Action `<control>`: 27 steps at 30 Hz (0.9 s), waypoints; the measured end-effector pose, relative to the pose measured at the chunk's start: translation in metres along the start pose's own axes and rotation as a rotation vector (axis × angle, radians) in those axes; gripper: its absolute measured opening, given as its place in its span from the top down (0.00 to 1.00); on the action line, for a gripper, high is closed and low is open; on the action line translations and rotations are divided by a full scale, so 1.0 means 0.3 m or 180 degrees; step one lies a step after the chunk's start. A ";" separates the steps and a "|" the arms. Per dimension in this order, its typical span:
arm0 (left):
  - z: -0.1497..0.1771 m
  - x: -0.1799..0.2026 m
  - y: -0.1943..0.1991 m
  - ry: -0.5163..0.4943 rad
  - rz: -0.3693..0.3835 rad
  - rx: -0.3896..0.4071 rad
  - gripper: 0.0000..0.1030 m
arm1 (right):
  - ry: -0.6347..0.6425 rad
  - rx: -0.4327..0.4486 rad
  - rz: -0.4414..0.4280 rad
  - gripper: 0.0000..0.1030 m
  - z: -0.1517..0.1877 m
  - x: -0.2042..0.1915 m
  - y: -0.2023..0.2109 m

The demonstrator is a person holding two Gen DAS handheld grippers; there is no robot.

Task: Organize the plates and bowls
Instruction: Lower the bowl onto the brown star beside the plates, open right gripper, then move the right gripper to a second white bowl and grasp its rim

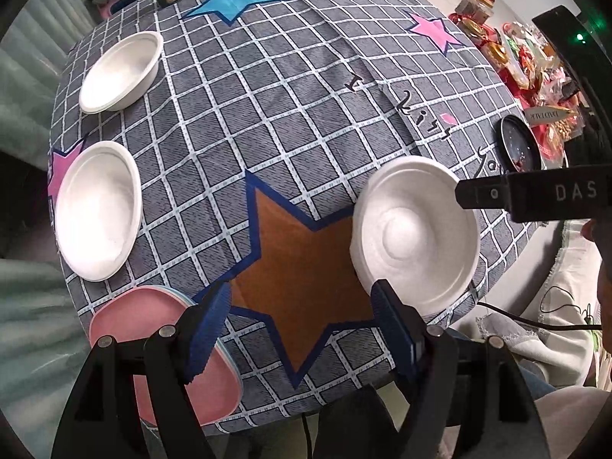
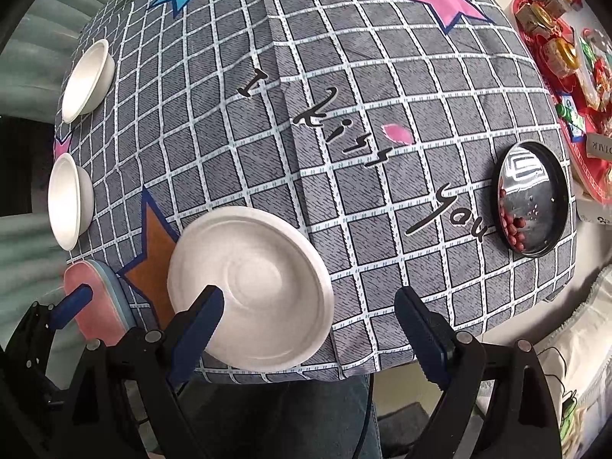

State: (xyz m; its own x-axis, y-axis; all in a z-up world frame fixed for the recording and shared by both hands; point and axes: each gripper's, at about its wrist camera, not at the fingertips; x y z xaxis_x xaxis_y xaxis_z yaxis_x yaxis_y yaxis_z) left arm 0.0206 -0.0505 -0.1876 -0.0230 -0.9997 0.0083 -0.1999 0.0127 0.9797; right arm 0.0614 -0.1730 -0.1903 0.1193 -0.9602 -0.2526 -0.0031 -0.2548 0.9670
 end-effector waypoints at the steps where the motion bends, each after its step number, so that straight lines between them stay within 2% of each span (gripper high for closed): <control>1: -0.002 -0.006 0.003 0.0013 -0.0005 0.0010 0.24 | 0.0014 0.0007 0.0000 0.11 -0.003 -0.005 0.002; 11: -0.029 -0.087 0.020 0.0279 -0.0065 0.0086 0.24 | 0.0213 0.0083 -0.0041 0.11 -0.067 -0.101 0.036; 18: -0.057 -0.186 0.039 0.0568 -0.0185 0.0162 0.24 | 0.0450 0.0067 -0.0082 0.11 -0.111 -0.216 0.033; 22: -0.068 -0.282 0.051 0.0833 -0.0322 0.0223 0.24 | 0.0640 0.0058 -0.0135 0.11 -0.145 -0.304 0.023; 27: -0.064 -0.464 0.049 0.1297 -0.0576 0.0209 0.24 | 0.0929 -0.0019 -0.0198 0.11 -0.188 -0.451 -0.025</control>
State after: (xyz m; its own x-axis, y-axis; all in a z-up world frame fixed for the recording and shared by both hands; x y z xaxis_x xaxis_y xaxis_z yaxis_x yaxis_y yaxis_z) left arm 0.0398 0.0883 -0.1706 0.4030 -0.9124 -0.0710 -0.2273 -0.1750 0.9580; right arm 0.1013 -0.0345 -0.1615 0.3997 -0.8689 -0.2919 0.0188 -0.3106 0.9503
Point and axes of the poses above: each gripper's, at about its wrist camera, not at the fingertips, and y roughly against the way its jaws point, x to its right, z to its underside, and after that the axes turned 10 degrees about x, right-handed
